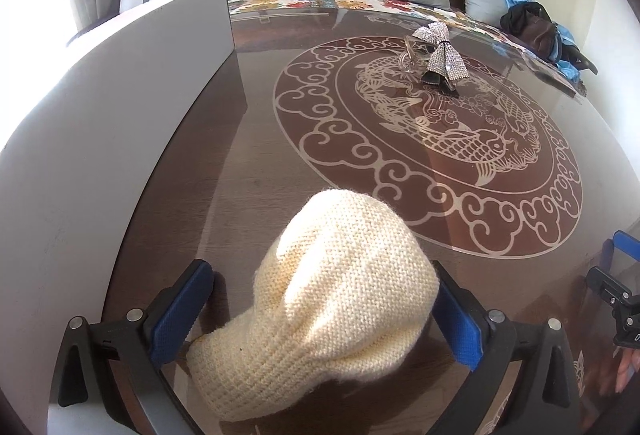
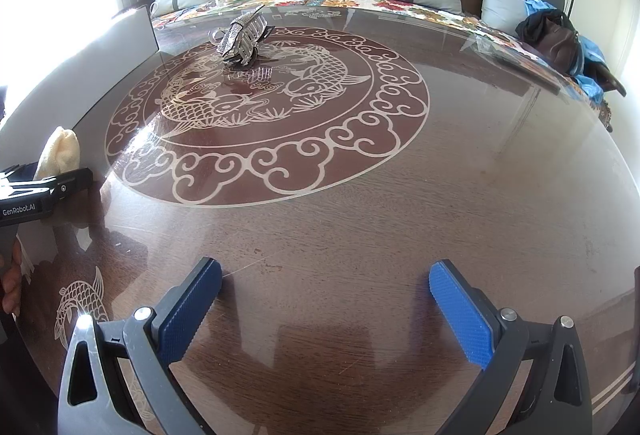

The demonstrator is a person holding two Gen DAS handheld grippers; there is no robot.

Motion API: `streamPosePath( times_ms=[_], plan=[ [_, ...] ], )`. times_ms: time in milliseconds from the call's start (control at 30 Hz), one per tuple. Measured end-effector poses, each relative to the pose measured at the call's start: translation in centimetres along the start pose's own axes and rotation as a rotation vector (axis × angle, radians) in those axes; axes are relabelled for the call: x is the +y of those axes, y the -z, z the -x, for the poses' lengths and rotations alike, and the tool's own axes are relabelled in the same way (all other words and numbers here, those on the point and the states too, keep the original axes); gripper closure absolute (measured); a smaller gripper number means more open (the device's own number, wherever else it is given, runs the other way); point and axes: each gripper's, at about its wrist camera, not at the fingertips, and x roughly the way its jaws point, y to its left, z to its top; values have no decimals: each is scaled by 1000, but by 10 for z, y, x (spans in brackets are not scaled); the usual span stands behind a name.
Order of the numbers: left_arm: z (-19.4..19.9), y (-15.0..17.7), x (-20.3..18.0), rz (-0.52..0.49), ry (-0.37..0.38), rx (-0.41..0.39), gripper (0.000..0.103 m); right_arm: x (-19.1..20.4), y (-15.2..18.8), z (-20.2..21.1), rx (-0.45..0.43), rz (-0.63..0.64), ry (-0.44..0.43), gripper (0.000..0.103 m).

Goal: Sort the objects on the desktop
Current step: 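Lift the cream knit hat with the left tool and hold it, then lower the right tool onto the rhinestone bow hair clip and close on it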

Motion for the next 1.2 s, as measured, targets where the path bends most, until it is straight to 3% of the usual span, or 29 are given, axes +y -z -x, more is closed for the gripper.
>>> streamPosePath(
  times_ms=[967,1067,1200],
  plan=[
    [-1,0,1,-1,1,-1,0,0,-2,0,12,3,-2,0],
    [-1,0,1,0,2,-1,0,2,-21,-7,35,-30,-64,0],
    [1,0,1,2,-1,-2,0,31,-83,-27,10,-29,-153,0]
  ],
)
